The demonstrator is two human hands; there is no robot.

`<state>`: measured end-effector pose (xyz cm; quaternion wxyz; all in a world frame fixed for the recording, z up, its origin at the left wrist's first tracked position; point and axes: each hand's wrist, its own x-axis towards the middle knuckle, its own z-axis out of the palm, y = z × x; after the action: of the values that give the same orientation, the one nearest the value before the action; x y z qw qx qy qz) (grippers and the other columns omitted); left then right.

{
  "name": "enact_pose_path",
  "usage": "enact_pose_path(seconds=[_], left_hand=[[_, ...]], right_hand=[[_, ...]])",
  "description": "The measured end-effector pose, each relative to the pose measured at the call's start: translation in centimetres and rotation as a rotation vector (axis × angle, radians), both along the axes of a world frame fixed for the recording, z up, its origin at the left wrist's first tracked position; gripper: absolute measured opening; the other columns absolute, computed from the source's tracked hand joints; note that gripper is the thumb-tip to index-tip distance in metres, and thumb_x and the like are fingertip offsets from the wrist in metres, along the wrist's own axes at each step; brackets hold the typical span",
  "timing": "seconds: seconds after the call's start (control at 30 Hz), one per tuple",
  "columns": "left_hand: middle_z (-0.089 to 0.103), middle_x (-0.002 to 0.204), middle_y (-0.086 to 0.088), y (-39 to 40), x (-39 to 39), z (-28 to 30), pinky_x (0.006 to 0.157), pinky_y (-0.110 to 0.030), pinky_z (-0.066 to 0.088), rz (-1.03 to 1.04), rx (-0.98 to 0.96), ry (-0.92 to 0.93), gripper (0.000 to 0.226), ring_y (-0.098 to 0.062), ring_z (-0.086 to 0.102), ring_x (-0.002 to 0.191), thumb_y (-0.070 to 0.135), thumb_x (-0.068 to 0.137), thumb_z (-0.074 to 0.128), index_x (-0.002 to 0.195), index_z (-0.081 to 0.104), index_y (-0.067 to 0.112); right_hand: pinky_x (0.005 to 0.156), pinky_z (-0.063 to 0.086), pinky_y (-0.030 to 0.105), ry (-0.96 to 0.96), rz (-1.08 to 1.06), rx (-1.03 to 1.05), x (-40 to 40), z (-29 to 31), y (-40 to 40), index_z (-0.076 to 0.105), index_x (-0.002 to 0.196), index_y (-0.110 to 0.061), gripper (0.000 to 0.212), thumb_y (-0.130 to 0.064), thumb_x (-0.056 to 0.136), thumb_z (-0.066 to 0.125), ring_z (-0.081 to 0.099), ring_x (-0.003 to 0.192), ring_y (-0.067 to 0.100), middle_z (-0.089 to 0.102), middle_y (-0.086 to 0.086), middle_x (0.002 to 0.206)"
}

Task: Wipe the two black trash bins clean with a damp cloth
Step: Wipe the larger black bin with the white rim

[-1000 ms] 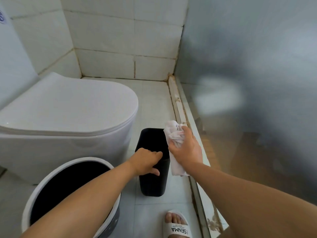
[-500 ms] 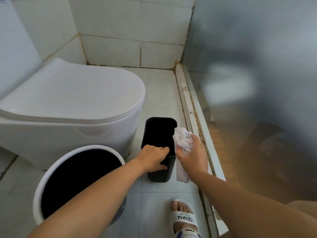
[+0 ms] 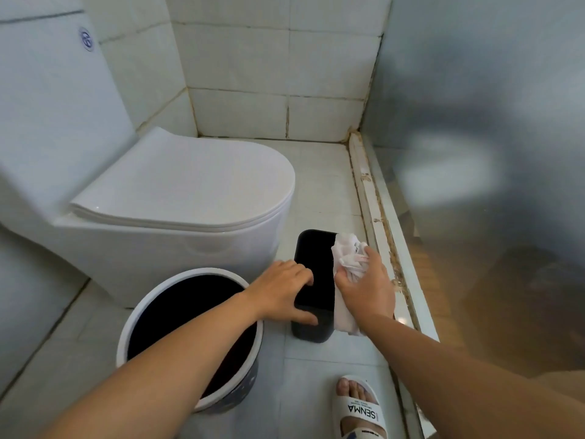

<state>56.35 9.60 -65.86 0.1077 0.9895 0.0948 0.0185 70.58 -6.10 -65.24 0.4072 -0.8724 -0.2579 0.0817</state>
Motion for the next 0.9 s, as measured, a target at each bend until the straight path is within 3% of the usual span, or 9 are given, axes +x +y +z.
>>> enact_pose_path(seconds=[0.17, 0.27, 0.33, 0.43, 0.6, 0.77, 0.9], left_hand=[[0.060, 0.118, 0.003, 3.3, -6.0, 3.8, 0.097, -0.031, 0.034, 0.102, 0.076, -0.056, 0.068, -0.018, 0.051, 0.112, 0.074, 0.081, 0.070, 0.120, 0.058, 0.020], [0.061, 0.114, 0.005, 4.8, -10.5, 4.6, 0.099, -0.036, 0.040, 0.193, 0.099, -0.026, 0.070, -0.020, 0.054, 0.110, 0.081, 0.081, 0.055, 0.116, 0.060, 0.021], [0.061, 0.113, 0.007, 4.8, -13.4, 4.9, 0.099, -0.036, 0.041, 0.233, 0.083, 0.007, 0.069, -0.019, 0.054, 0.109, 0.083, 0.080, 0.049, 0.114, 0.059, 0.023], [0.064, 0.107, 0.009, 3.2, -16.4, 4.6, 0.094, -0.038, 0.045, 0.243, 0.035, 0.152, 0.059, -0.016, 0.054, 0.104, 0.080, 0.085, 0.057, 0.109, 0.059, 0.026], [0.072, 0.111, 0.009, 0.3, -20.1, 1.9, 0.091, -0.041, 0.055, 0.237, -0.219, 0.404, 0.060, -0.014, 0.065, 0.102, 0.076, 0.080, 0.070, 0.117, 0.070, 0.029], [0.074, 0.114, 0.014, -1.4, -21.7, 0.4, 0.091, -0.034, 0.056, 0.289, -0.299, 0.323, 0.054, -0.009, 0.067, 0.103, 0.067, 0.082, 0.073, 0.122, 0.073, 0.031], [0.075, 0.106, 0.014, -2.4, -22.1, -0.2, 0.082, -0.036, 0.057, 0.293, -0.344, 0.292, 0.045, -0.008, 0.068, 0.091, 0.062, 0.086, 0.068, 0.116, 0.074, 0.030]], right_hand=[[0.078, 0.059, 0.040, -0.062, 0.152, 0.082, -2.8, 2.5, 2.9, 0.033, 0.144, -0.044, 0.068, -0.052, 0.089, 0.072, 0.061, 0.093, 0.017, 0.057, -0.006, 0.123], [0.071, 0.047, 0.025, -0.098, 0.243, 0.094, -4.8, 2.9, 4.0, 0.039, 0.146, -0.041, 0.068, -0.050, 0.088, 0.074, 0.057, 0.091, 0.011, 0.056, -0.011, 0.123], [0.074, 0.050, 0.029, -0.111, 0.289, 0.091, -6.0, 2.6, 4.6, 0.041, 0.146, -0.040, 0.068, -0.051, 0.087, 0.074, 0.057, 0.092, 0.012, 0.058, -0.010, 0.127], [0.083, 0.057, 0.042, -0.128, 0.357, 0.054, -7.9, 2.1, 5.1, 0.041, 0.146, -0.040, 0.070, -0.051, 0.086, 0.075, 0.064, 0.102, 0.021, 0.060, -0.004, 0.132], [0.089, 0.056, 0.042, -0.175, 0.548, -0.027, -10.3, 1.3, 5.1, 0.041, 0.150, -0.038, 0.076, -0.050, 0.083, 0.076, 0.066, 0.111, 0.028, 0.060, 0.001, 0.135], [0.087, 0.056, 0.041, -0.274, 0.710, -0.133, -12.4, -0.1, 4.7, 0.044, 0.152, -0.032, 0.079, -0.050, 0.083, 0.077, 0.069, 0.105, 0.032, 0.063, 0.003, 0.131], [0.083, 0.058, 0.044, -0.297, 0.769, -0.178, -13.7, -1.4, 4.0, 0.042, 0.153, -0.032, 0.080, -0.052, 0.082, 0.073, 0.069, 0.104, 0.033, 0.061, 0.004, 0.132]])
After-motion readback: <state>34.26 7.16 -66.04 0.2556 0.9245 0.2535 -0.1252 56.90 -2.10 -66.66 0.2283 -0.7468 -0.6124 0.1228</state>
